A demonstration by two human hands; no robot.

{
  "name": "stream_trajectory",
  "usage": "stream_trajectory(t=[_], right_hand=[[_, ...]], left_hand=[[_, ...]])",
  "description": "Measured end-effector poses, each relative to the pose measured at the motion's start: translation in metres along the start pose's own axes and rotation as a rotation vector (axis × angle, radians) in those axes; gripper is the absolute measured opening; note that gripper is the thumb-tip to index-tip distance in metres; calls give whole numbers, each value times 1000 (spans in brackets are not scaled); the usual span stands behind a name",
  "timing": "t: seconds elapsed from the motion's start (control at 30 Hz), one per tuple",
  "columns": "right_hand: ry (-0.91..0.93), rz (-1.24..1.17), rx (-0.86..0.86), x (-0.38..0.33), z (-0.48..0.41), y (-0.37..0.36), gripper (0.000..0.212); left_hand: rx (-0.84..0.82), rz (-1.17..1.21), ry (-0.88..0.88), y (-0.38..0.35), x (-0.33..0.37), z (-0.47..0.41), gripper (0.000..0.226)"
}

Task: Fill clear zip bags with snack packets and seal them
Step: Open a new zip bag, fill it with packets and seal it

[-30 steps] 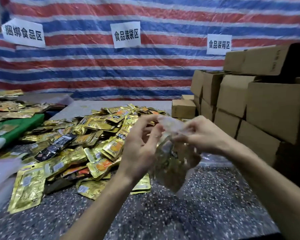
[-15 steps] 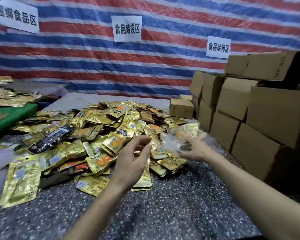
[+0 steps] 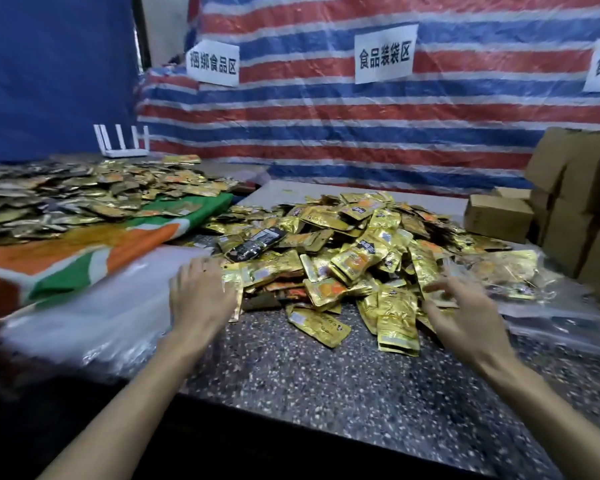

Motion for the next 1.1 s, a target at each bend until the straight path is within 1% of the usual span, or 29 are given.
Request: stream_trajectory(t=[0.03, 0.07, 0.1, 0.13, 0.17, 0.23, 0.3, 0.33, 0.4, 0.43, 0.5, 0.6, 0.67, 0.73, 0.8, 0.87, 0.93, 0.97, 1.03, 1.07, 1.1], right_hand=[[19, -46, 3, -3, 8, -3, 16], [18, -91, 5, -3, 16, -7, 21], [-2, -142, 9, -1, 23, -10, 25], [-19, -184, 17, 2, 31, -13, 26], [-18, -208, 34, 6, 39, -14, 26], [3, -231, 71, 9, 52, -14, 26], [30, -279, 96, 11, 59, -12, 26], [46, -301, 103, 11, 60, -10, 27], [45, -300, 86, 12, 61, -11, 29], [36, -293, 69, 13, 61, -12, 30], [43, -277, 40, 14, 60, -15, 31], [109, -268, 9, 14, 61, -16, 36], [147, -254, 4, 15, 62, -18, 37], [172, -247, 7, 15, 61, -21, 34], [162, -279, 16, 16, 60, -22, 32], [128, -379, 30, 16, 60, -22, 26], [65, -578, 51, 14, 55, -21, 9], [33, -719, 59, 10, 51, -21, 11], [-94, -958, 34, 6, 38, -27, 33], [-160, -1002, 12, 5, 33, -32, 39], [-209, -1001, -21, 5, 29, -39, 42]], left_hand=[[-72, -146, 79, -2, -25, -5, 56], [-159, -234, 158, -5, -47, -8, 63], [-243, -284, 222, -8, -66, -9, 63], [-304, -326, 251, -10, -79, -8, 53], [-321, -385, 235, -12, -87, -7, 42], [-265, -493, 172, -8, -91, -8, 29], [-193, -511, 169, 2, -94, -10, 17], [-187, -455, 181, 6, -97, -13, 19], [-239, -331, 234, 9, -105, -19, 39], [-260, -310, 249, 10, -108, -22, 41], [-258, -298, 278, 13, -111, -27, 34], [-140, -254, 305, 20, -107, -31, 15], [-35, -215, 305, 26, -99, -32, 10], [111, -149, 244, 36, -82, -28, 11], [250, 31, 119, 47, -53, -16, 10], [312, 235, -63, 52, -13, 4, 13], [310, 409, -263, 48, 35, 27, 10], [294, 466, -356, 42, 60, 40, 7], [283, 460, -503, 27, 104, 65, 10], [272, 429, -548, 16, 119, 74, 15], [227, 402, -577, 3, 130, 79, 20]])
Point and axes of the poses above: each hand's wrist, its own z-axis away from the middle knuckle, its own y-axis out of the back of the hand, x = y × z, the point moved 5 cm from there along -z, towards the middle knuckle, and after that the axes turned 13 degrees about -z, right-handed, at the moved point
